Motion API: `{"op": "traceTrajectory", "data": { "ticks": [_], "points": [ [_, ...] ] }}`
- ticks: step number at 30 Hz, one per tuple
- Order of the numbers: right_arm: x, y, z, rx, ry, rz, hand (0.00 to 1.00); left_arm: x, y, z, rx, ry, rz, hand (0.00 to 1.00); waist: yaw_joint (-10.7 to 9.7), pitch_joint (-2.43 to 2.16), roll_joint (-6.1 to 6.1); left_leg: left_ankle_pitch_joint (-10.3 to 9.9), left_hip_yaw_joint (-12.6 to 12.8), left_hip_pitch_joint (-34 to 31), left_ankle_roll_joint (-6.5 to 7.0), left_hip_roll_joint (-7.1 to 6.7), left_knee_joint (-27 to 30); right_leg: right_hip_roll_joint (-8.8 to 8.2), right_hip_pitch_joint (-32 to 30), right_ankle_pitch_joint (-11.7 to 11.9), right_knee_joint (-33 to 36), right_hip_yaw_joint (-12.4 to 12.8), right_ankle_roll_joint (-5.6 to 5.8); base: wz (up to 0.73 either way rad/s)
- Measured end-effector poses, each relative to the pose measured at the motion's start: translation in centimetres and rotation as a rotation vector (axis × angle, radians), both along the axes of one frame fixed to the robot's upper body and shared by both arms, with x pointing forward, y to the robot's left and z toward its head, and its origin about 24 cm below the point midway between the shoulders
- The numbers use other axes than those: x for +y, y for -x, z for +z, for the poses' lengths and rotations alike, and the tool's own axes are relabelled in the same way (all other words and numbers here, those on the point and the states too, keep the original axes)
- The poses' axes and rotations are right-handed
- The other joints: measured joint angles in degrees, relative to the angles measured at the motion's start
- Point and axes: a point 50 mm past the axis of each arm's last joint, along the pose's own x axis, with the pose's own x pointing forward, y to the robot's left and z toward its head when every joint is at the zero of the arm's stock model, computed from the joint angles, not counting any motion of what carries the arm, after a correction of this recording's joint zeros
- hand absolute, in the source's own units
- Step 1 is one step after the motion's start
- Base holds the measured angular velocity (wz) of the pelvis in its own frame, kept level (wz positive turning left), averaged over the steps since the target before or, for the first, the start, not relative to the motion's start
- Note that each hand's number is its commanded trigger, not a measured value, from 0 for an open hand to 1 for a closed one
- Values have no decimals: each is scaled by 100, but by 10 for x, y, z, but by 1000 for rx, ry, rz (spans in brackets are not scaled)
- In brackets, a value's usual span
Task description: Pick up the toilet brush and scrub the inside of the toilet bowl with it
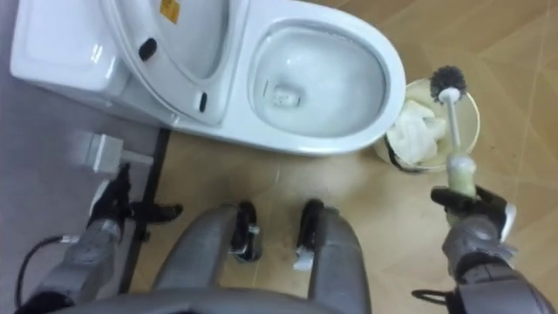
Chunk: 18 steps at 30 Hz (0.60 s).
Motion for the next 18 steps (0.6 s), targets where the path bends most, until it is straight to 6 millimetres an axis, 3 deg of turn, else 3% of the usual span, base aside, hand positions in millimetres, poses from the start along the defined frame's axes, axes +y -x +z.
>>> {"op": "traceTrajectory", "data": {
  "ticks": [5, 8, 11, 14, 18],
  "points": [
    [6, 12, -5, 13, 22, 17, 100, 11, 29, -6, 51, -16, 60, 0, -104, -29, -25, 70, -110, 750, 8, -63, -472, -19, 790, -1, -434, -99, 65, 13],
    [13, 22, -9, 16, 36, 39, 100, 18, 49, -9, 93, -46, 75, 0, -110, -119, -82, 102, -107, 1257, 8, -80, -821, -3, 1293, -7, -756, -157, 110, 5],
    [24, 39, -17, 56, 41, 80, 100, 20, 67, -11, 128, -59, 102, 0, -118, -176, -143, 236, -132, 1837, 9, -82, -1337, 15, 1851, 62, -1184, -190, 159, 8],
    [29, 49, -17, 75, 78, 171, 100, 18, 77, -8, 119, -67, 97, 0, -120, -190, -113, 319, -165, 2283, 22, -90, -1688, 46, 2317, 144, -1565, -233, 205, 6],
    [39, 48, -17, 71, 103, 252, 100, 24, 85, -5, 126, -118, 107, 0, -102, -175, -100, 332, -169, 2702, 21, -84, -1926, 113, 2727, 164, -1771, -249, 230, -1]
  ]
}}
